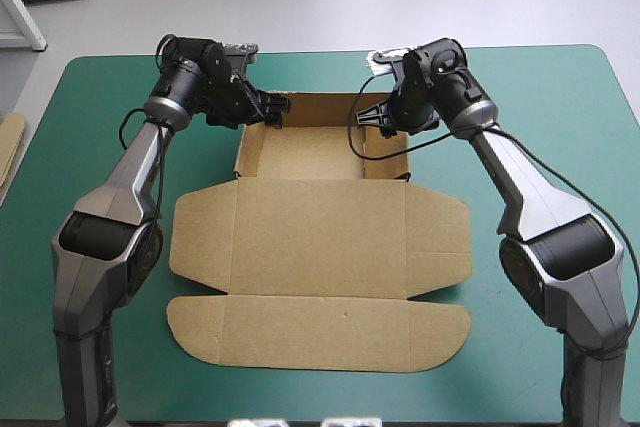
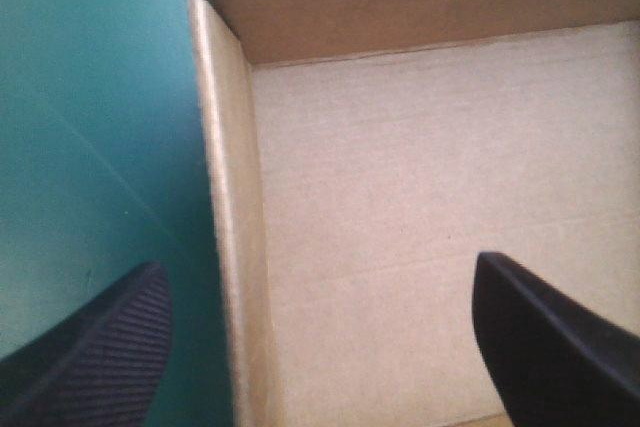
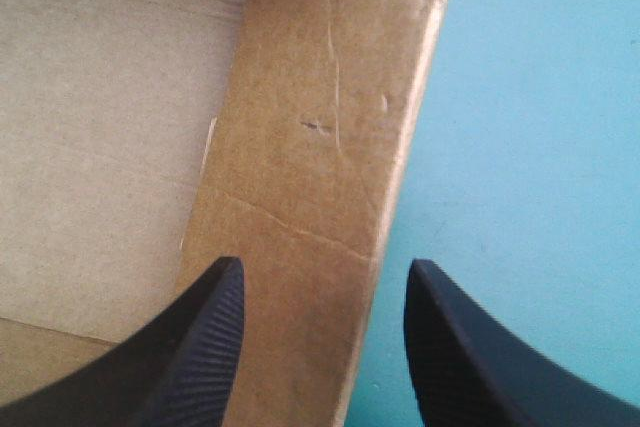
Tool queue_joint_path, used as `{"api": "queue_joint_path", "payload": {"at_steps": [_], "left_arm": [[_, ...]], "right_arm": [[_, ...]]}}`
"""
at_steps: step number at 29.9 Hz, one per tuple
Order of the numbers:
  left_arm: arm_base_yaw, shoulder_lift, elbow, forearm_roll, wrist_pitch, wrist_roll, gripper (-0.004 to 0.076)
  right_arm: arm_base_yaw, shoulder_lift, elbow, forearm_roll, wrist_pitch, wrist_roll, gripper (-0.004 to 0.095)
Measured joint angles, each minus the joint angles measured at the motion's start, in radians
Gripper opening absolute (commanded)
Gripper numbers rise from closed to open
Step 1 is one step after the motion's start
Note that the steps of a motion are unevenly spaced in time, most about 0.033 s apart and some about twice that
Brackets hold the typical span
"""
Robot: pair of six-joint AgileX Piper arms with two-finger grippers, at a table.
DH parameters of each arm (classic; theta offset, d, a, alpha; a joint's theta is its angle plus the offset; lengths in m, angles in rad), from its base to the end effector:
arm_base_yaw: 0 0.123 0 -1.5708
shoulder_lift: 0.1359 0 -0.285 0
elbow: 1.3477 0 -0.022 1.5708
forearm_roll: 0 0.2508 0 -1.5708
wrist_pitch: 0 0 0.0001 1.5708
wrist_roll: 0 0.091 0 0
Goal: Fold the box
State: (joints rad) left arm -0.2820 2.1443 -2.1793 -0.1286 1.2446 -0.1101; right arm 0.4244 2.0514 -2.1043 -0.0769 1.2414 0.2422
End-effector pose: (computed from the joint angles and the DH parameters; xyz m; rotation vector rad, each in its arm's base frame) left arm 0.4495 -0.1417 0.3103 0.2147 2.7038 -0.2953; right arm 0.4138 0.1797 0.3314 -0.2529 2.6588 0.1096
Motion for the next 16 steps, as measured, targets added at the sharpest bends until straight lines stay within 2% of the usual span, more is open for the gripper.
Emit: {"api": "queue_joint_path", "payload": {"at_steps": [10,16], "left_arm": [[0.0,-0.193,0.032,-0.039,0.004,0.169,0.0599],[-0.001,-0.402,0.251,-0.058,-0.005,0.23,0.0549]], "right_arm": [[0.0,-0.096,0.0,0.016,0.005,-0.058,0.0472],[0.0,-0.187,0.026,0.034,0.005,-0.089,0.0472]]}}
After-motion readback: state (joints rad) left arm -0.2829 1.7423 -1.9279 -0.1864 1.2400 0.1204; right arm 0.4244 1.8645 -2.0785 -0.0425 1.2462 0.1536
